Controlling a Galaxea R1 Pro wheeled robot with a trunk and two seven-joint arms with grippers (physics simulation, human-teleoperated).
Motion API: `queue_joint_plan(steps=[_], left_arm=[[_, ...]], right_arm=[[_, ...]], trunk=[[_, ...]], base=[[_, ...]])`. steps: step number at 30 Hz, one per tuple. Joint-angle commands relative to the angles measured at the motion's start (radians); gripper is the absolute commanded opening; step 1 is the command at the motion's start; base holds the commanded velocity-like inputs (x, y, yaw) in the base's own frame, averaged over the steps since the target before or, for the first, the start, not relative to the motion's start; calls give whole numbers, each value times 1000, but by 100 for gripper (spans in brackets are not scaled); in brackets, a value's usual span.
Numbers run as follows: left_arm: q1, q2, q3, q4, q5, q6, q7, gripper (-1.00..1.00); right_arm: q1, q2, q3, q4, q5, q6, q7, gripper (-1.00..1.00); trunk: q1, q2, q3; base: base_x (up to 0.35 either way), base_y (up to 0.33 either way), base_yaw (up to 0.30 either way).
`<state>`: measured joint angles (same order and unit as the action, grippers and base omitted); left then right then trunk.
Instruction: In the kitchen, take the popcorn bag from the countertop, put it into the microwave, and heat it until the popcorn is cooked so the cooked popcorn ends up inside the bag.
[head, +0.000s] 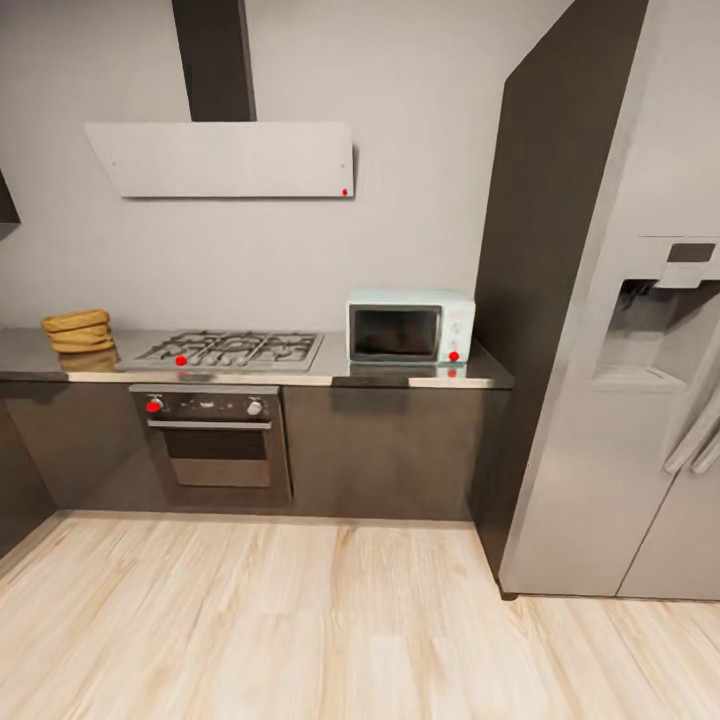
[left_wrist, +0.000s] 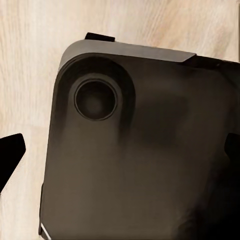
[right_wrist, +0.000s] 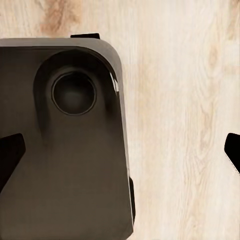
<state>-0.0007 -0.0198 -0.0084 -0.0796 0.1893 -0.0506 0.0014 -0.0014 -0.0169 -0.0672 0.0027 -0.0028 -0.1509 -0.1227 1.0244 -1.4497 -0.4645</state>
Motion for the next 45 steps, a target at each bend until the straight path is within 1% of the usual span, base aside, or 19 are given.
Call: queue_joint_plan(steps=[1, 13, 32, 41, 45], left_arm=[[0, 0, -1, 0, 7, -2, 0, 100], [0, 0, -1, 0, 12, 0, 0, 100], [0, -2, -1, 0, 9, 0, 0, 100], [0, -2, -1, 0, 7, -3, 0, 100], [0, -1, -1, 0, 7, -11, 0, 100]], right_arm=[[0, 0, -6, 0, 0, -5, 0, 100], [0, 0, -6, 0, 0, -5, 0, 100], [0, 0, -7, 0, 0, -6, 0, 100], [0, 2, -8, 0, -2, -6, 0, 100], [0, 1, -8, 0, -1, -6, 0, 100]], trunk=[[1, 0, -1], [1, 0, -1], [1, 0, -1], [1, 0, -1], [1, 0, -1]], base=[[326, 0, 0], [326, 0, 0], [326, 0, 0], [326, 0, -187], [321, 0, -78]])
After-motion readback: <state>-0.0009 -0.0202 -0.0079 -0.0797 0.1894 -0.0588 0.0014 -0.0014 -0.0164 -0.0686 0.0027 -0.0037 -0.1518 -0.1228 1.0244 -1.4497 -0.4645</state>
